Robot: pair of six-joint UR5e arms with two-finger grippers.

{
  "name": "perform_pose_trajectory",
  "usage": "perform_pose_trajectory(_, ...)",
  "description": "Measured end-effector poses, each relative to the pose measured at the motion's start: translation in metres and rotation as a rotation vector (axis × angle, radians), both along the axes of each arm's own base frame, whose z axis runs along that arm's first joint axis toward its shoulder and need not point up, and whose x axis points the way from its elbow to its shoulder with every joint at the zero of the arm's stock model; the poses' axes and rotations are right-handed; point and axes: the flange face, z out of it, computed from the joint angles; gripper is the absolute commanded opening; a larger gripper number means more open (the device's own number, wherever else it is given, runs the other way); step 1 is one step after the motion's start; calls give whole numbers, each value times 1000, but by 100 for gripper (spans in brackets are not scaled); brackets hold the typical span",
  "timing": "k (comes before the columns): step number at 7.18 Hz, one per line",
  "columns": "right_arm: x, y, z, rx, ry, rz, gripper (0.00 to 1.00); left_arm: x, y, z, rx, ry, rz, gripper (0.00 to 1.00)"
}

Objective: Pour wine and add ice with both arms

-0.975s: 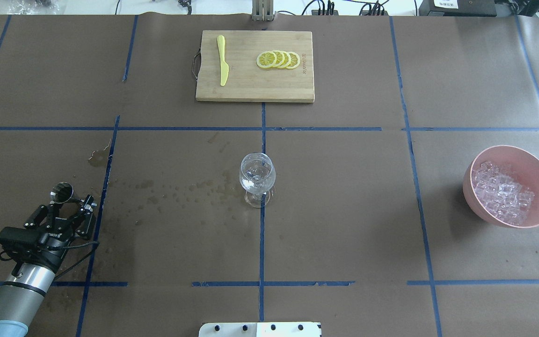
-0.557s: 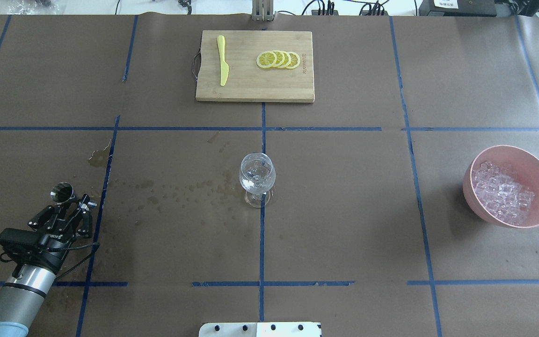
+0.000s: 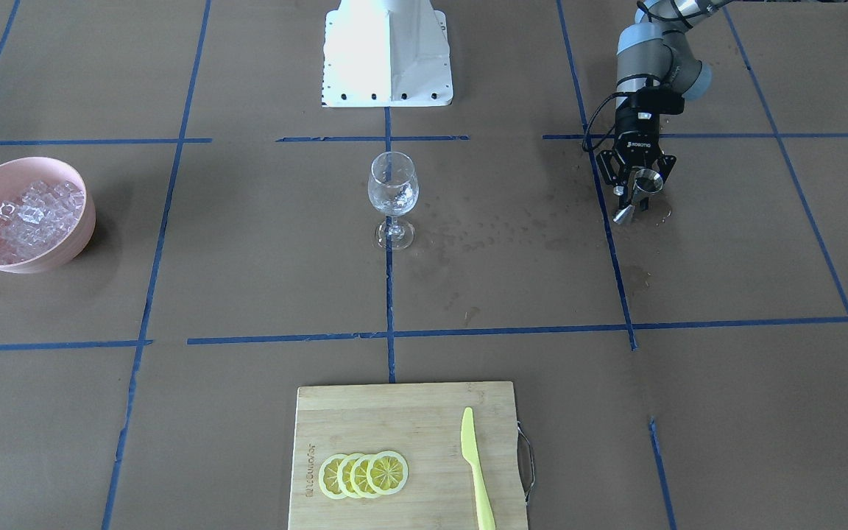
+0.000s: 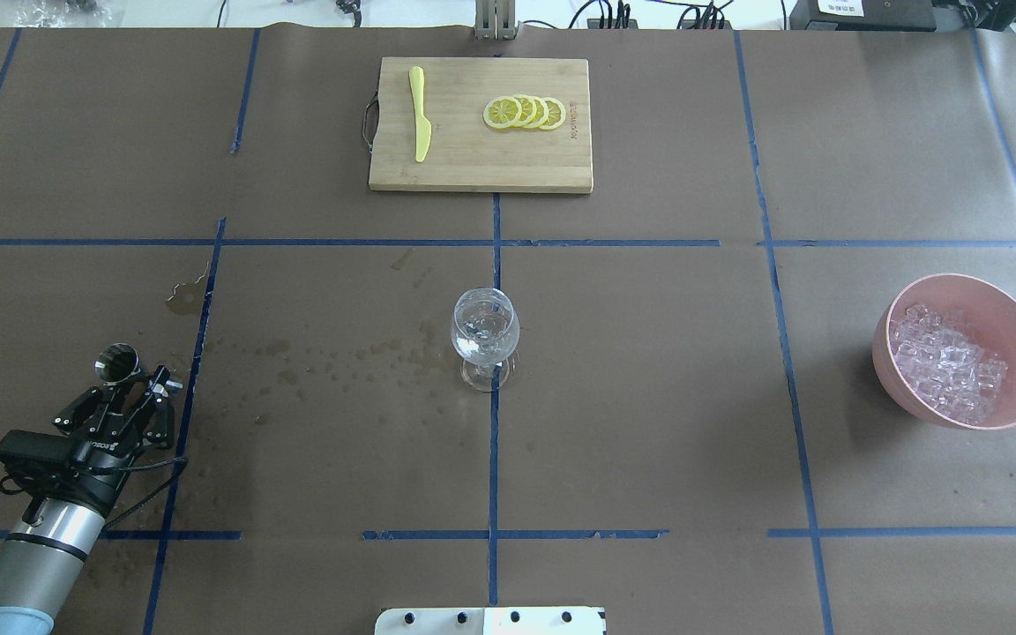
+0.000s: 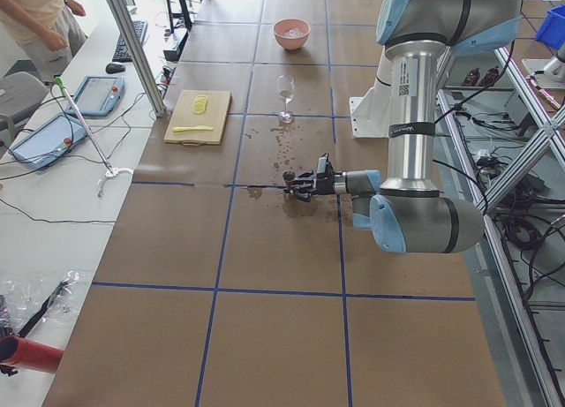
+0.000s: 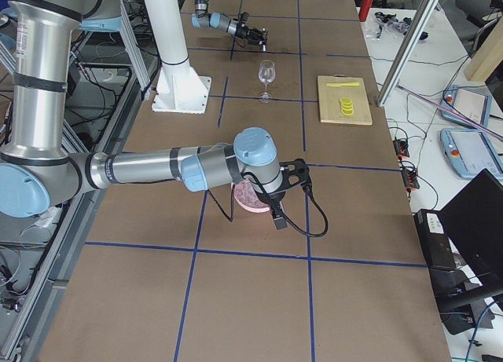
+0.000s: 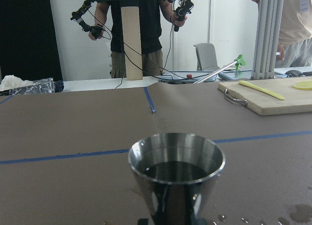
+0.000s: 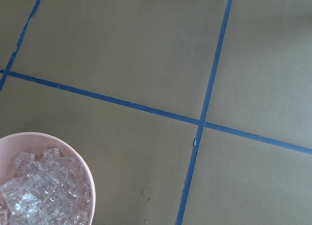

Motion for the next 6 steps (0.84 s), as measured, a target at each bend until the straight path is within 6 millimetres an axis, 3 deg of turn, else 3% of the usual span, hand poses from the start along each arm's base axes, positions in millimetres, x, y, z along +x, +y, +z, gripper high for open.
perform_pose_trajectory(1,0,0,0,0,0,0,100,0,0,0,1,0,-3,0)
perform_pose_trajectory(3,0,0,0,1,0,0,100,-3,0,-4,4,28,-6,0)
perform_pose_trajectory(6,0,0,0,1,0,0,100,-24,0,-15,33,160,-2,0)
